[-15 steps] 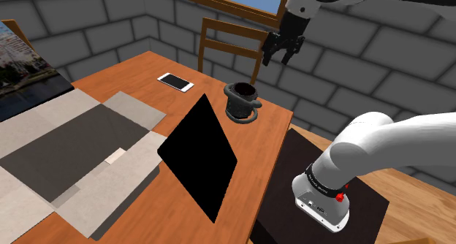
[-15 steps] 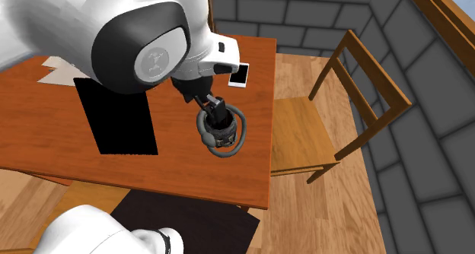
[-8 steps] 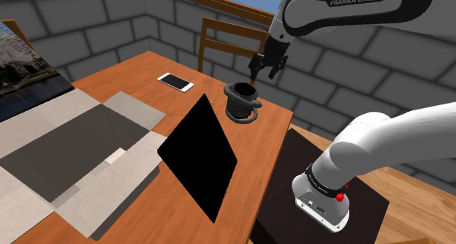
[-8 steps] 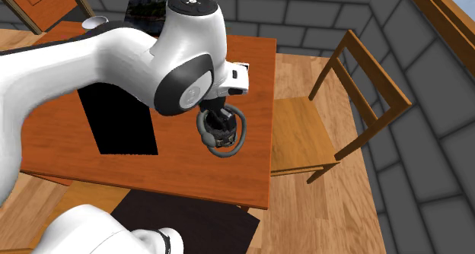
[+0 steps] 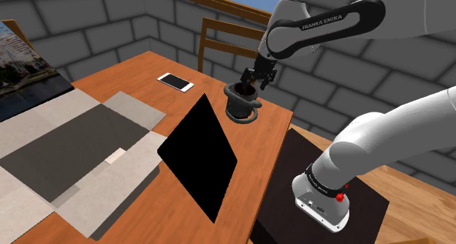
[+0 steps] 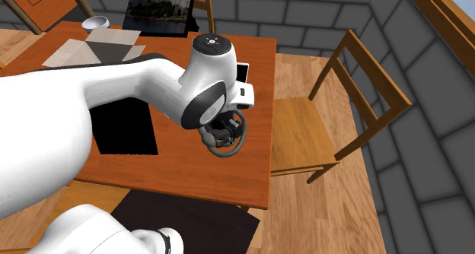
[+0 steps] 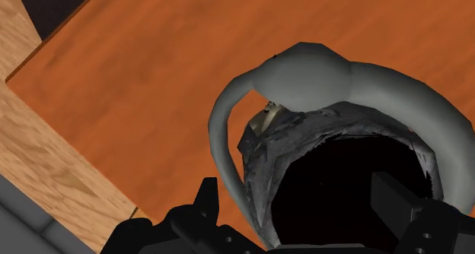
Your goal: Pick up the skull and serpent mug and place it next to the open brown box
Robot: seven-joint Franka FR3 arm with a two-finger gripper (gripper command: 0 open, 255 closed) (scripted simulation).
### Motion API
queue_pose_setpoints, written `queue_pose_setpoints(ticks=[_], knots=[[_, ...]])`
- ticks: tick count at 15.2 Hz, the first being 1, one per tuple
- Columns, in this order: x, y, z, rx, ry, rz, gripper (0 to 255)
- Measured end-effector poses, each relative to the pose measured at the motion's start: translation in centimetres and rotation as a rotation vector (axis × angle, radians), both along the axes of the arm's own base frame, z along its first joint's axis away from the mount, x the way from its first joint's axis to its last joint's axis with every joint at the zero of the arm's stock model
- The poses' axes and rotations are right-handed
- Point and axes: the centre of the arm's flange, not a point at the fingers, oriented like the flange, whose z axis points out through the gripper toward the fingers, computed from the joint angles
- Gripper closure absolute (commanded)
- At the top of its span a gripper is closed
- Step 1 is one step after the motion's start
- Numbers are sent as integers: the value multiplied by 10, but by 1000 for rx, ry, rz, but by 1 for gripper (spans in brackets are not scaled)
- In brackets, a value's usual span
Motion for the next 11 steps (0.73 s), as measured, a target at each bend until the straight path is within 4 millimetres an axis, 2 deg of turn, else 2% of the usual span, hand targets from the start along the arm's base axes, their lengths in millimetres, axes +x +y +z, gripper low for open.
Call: queue_pose_setpoints(ticks=[4,10,11], knots=[[1,2,-21,0,-1,0,0],[2,2,-25,0,-1,-1,0],[2,2,-25,0,-1,-1,255]])
